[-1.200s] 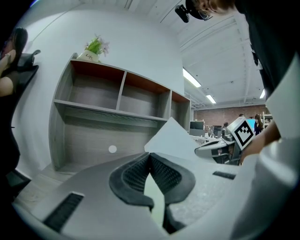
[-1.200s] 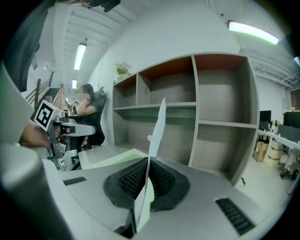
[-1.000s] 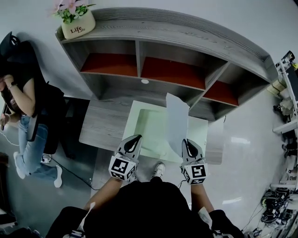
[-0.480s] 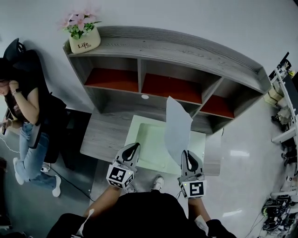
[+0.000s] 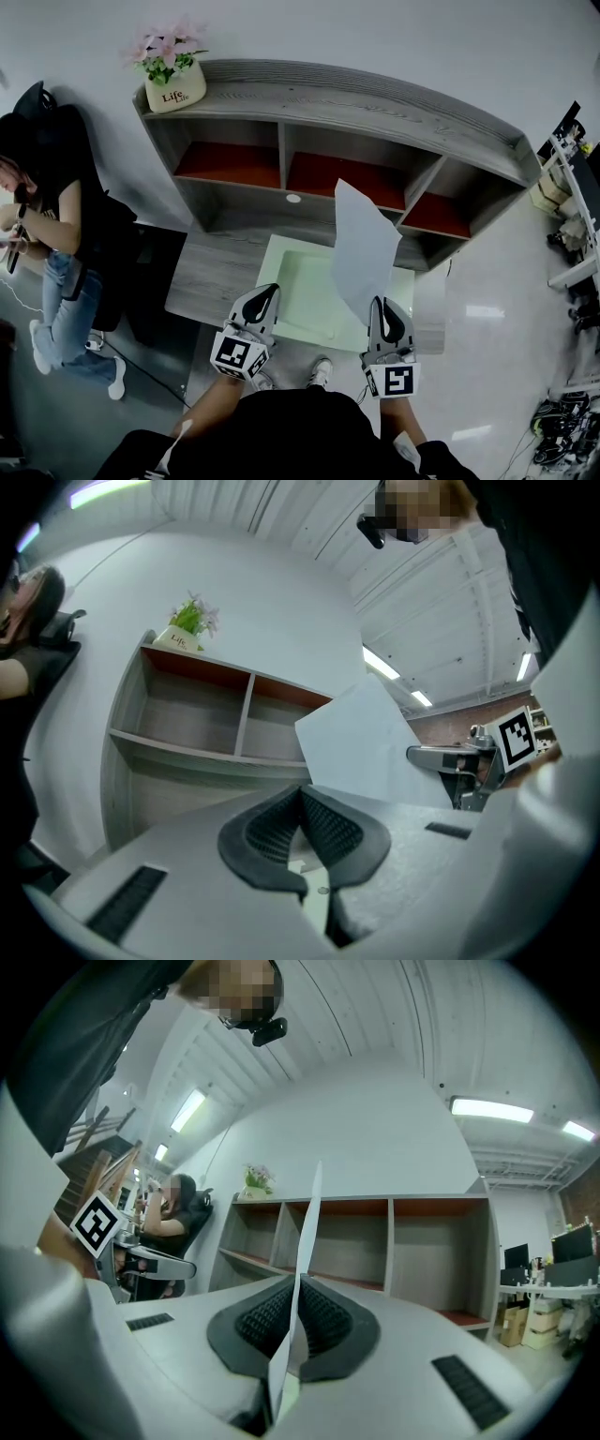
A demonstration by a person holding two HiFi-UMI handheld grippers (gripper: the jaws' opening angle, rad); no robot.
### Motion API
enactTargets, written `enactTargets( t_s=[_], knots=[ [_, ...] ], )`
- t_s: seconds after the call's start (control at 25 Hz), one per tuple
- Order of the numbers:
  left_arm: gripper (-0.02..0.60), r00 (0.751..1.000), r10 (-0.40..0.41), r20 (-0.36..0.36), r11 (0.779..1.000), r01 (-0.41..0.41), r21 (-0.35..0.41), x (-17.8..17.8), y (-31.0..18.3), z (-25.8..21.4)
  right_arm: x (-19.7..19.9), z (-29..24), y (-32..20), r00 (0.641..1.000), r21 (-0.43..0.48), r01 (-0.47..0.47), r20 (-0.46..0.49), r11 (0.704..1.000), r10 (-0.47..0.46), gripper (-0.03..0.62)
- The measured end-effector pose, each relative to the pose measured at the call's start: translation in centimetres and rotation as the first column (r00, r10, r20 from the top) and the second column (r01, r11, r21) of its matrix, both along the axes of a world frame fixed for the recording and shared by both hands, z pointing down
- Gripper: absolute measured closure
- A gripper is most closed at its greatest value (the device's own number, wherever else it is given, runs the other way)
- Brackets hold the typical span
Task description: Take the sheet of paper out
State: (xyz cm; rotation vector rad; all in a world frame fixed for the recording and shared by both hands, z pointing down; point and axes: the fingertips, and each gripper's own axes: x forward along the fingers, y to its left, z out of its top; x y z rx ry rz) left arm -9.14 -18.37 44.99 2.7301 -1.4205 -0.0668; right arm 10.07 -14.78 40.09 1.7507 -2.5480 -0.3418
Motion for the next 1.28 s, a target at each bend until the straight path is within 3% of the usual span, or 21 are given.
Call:
enactTargets(
  t_s=[0.2, 0.44, 1.28],
  knots=[
    [0.575, 1.0, -0.006, -0.003, 1.0, 0.006, 0.004, -0.3, -0.2, -0.2, -0.2, -0.9, -0.4, 1.0, 0.035, -0.011, 0.017, 0.999, 0.01, 0.57],
    [0.574, 1.0, -0.015, 0.024, 1.0, 0.014, 0.008, -0.8, -0.2, 0.0, -0.2, 0.0, -0.4, 1.0, -0.007, -0.022, 0.001, 1.0, 0.022, 0.571],
    [0.575, 0.998, -0.014, 0.064, 1.0, 0.012, 0.022, -1.2, 0.0, 0.1, -1.0, 0.2, -0.9, 0.999, 0.003, -0.033, 0.002, 0.999, 0.033, 0.571]
  ],
)
